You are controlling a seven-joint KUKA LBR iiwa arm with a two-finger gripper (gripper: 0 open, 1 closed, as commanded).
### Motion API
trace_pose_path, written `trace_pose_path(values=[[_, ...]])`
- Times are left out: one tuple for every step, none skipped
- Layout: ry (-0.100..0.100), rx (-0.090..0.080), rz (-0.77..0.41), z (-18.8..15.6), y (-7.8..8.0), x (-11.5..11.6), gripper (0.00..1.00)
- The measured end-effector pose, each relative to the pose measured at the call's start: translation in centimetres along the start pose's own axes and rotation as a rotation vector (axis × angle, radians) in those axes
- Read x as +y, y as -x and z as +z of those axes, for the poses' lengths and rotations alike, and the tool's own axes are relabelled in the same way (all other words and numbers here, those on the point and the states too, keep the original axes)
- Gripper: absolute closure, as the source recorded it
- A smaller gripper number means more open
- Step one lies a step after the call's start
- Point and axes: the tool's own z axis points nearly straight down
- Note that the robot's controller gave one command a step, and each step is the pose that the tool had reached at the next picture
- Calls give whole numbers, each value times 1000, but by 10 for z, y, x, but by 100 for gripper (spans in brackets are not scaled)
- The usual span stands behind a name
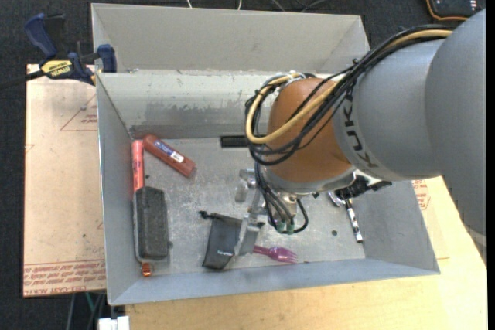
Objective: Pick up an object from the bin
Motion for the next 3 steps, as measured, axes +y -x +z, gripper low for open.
trace_pose_path(values=[[-3, 3, -42, 0, 4, 23, 0], [-3, 14, -283, -9, 13, -26, 0], [8, -4, -140, 36, -7, 11, 0]])
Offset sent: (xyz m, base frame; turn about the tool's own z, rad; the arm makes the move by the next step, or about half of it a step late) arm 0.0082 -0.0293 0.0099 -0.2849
